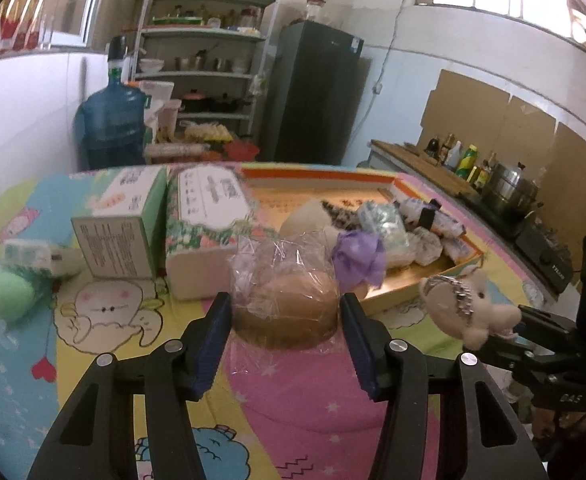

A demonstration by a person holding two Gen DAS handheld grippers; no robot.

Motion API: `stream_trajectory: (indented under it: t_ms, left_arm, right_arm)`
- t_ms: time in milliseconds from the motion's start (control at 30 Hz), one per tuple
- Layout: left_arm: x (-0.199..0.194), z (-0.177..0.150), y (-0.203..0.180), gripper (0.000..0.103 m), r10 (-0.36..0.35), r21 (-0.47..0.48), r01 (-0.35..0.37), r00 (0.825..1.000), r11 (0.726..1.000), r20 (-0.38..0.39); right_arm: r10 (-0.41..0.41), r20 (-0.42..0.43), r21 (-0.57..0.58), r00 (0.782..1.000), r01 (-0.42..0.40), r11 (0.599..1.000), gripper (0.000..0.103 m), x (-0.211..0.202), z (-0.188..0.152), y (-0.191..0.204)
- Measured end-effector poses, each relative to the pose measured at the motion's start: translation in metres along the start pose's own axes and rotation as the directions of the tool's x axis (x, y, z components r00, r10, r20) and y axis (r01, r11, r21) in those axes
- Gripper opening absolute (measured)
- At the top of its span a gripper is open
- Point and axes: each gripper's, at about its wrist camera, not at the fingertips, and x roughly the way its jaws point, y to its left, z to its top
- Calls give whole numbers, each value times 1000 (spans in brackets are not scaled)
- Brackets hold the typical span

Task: Organize soft objects
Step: 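Carry the pink bear and the bread bag over the box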

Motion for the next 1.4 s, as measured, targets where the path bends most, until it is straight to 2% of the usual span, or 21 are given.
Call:
stream_trajectory:
  t_ms: [200,400,733,967,1400]
  left_arm:
    - [-10,18,-11,57,1,19,-2,999,1000,37]
    - [-10,34,-26,57,42,41,-45,997,998,72]
    - [6,63,-49,57,80,16,-82,991,996,111]
    - [33,82,-69,57,83,28,-87,991,996,100]
    - [94,122,-77,57,122,17,-122,992,992,44]
  right_arm:
    - [-17,44,-14,999,18,1000,47,-8,13,-3]
    - [-45,91,-28,995,47,999,47,-14,29,-10]
    - [-125,107,5,986,125,992,47,-9,58,-33]
    - [-164,116,39,980,160,986,47,1,86,-59]
    - [-204,73,-31,976,207,978,47,35,129,-98]
